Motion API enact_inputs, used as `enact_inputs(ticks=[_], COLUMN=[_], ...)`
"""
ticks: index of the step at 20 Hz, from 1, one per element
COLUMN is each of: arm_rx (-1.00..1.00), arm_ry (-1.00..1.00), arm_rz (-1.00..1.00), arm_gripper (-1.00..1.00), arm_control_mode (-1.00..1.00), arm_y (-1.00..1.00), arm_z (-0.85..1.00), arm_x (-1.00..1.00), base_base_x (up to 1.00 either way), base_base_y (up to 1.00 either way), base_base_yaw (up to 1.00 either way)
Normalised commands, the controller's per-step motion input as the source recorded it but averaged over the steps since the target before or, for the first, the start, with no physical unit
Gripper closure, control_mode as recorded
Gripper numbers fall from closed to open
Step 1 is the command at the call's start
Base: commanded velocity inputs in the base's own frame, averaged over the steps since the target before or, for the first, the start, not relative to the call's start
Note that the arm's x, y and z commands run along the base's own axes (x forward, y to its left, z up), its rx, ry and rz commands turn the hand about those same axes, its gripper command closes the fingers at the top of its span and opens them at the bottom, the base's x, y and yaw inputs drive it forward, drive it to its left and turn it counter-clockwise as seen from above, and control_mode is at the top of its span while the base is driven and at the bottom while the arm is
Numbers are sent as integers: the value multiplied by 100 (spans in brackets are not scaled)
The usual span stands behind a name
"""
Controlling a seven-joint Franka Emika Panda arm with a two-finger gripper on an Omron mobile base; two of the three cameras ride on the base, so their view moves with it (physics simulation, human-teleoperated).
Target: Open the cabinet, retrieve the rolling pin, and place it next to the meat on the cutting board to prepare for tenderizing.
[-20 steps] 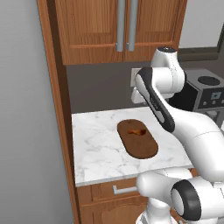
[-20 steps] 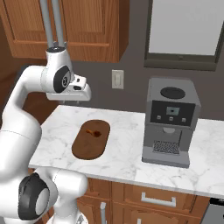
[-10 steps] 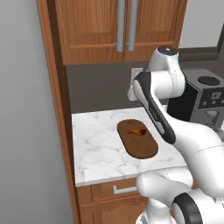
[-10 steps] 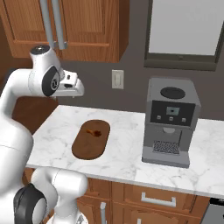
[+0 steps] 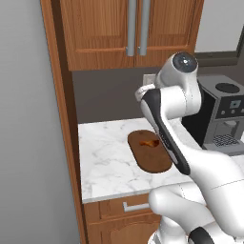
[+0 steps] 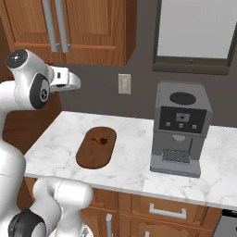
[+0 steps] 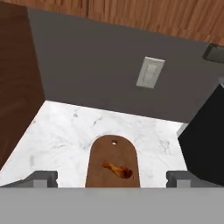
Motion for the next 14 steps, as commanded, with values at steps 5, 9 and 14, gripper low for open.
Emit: enact_inputs(ticks=[5, 9, 14], arm_rx=[-4, -2, 0], arm_ry=[-28, -26, -25], arm_rz=[4, 5, 5], arm_gripper=[-100, -100, -100], arm_control_mode=[-100, -100, -100], arm_y=[0, 0, 0], arm_z=[53, 49, 46], arm_x=[3, 8, 19], base_base_x=[0, 0, 0], base_base_y=[0, 0, 0], base_base_yaw=[0, 0, 0])
